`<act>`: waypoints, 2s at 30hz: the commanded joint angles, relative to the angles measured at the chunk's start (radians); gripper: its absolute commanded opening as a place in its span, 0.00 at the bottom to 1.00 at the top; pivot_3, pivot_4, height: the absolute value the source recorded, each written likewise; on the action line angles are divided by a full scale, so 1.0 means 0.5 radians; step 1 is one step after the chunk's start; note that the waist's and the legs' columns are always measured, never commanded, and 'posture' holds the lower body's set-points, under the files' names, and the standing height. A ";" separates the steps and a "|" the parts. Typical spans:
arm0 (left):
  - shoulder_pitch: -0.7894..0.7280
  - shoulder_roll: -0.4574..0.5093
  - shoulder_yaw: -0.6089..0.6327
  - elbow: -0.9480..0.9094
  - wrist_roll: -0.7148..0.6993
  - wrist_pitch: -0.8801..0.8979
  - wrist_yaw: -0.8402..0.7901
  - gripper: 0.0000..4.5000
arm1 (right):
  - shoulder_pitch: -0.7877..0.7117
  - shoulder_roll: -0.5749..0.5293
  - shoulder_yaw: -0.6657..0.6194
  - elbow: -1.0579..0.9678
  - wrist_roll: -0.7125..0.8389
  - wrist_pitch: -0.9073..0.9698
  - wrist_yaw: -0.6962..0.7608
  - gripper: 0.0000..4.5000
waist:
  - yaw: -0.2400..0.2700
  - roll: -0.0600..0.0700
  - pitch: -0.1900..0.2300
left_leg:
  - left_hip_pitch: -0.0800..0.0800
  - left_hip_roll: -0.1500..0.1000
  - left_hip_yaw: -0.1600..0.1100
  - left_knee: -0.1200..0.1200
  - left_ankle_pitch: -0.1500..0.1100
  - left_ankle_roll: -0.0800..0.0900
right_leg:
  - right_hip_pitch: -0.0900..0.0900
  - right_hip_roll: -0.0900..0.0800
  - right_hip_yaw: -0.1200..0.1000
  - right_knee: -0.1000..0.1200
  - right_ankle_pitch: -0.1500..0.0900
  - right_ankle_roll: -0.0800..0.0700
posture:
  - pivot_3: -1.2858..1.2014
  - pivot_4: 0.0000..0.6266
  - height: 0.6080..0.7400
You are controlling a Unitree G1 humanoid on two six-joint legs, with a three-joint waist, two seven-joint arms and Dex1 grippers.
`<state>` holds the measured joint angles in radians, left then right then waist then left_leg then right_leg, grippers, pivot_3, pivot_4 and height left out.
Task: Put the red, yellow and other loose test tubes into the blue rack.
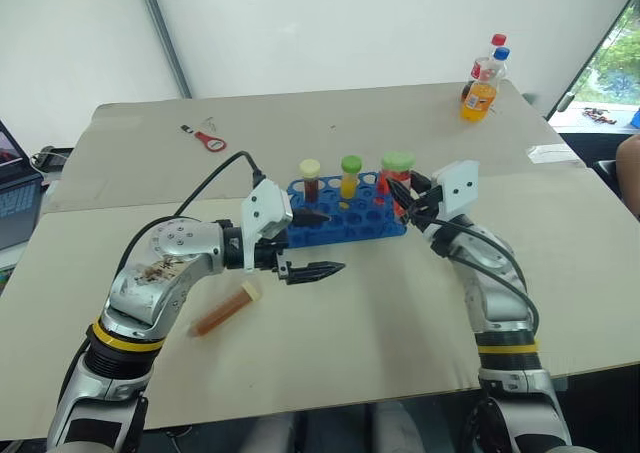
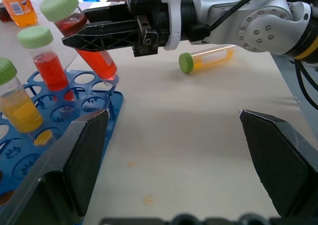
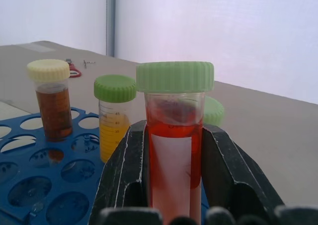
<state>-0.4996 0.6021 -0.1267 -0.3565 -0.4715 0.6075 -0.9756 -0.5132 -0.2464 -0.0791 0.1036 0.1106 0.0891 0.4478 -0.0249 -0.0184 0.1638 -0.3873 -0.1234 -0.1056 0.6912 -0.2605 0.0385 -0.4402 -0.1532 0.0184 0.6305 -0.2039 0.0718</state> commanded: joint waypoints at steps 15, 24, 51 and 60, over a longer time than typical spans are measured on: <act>0.059 0.004 0.022 -0.006 0.049 -0.150 0.057 1.00 | 0.018 0.186 0.024 0.179 0.020 -0.296 -0.213 0.23 | -0.024 0.000 0.000 | 0.002 0.001 0.000 -0.001 0.000 0.000 | 0.000 0.001 0.002 0.000 0.000 0.000 | 0.52 0.24 1.00; 0.004 -0.102 -0.007 0.016 0.066 -0.139 0.170 1.00 | 0.132 0.232 0.031 0.112 0.059 -0.268 -0.280 0.23 | -0.027 0.001 0.000 | 0.006 0.001 0.000 -0.005 0.000 0.000 | 0.003 0.001 0.003 0.000 0.000 0.000 | 0.52 0.24 1.00; 0.004 0.170 -0.253 -0.174 0.105 -0.273 -0.357 1.00 | 0.545 -1.645 -0.295 -1.393 0.832 2.310 0.327 0.83 | 0.035 0.000 0.001 | 0.004 0.001 0.004 -0.010 -0.012 0.019 | 0.007 0.000 0.004 -0.011 0.000 0.000 | 0.52 0.24 1.00; -0.005 0.100 -0.337 -0.107 0.152 -0.394 -0.460 1.00 | 0.275 -1.975 0.189 -0.898 0.782 2.295 0.667 0.83 | 0.049 -0.001 0.001 | 0.003 0.001 0.006 -0.010 -0.012 0.021 | 0.007 -0.001 0.002 -0.014 0.000 0.000 | 0.52 0.24 1.00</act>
<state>-0.4922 0.6574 -0.2971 -0.4095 -0.3962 0.4330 -1.2028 -0.3466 -1.2102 -0.0001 -0.3609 0.5128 1.2631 0.7445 -0.0003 -0.0190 0.1645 -0.3861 -0.1227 -0.1023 0.6863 -0.2667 0.0488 -0.4368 -0.1540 0.0196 0.6235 -0.2040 0.0719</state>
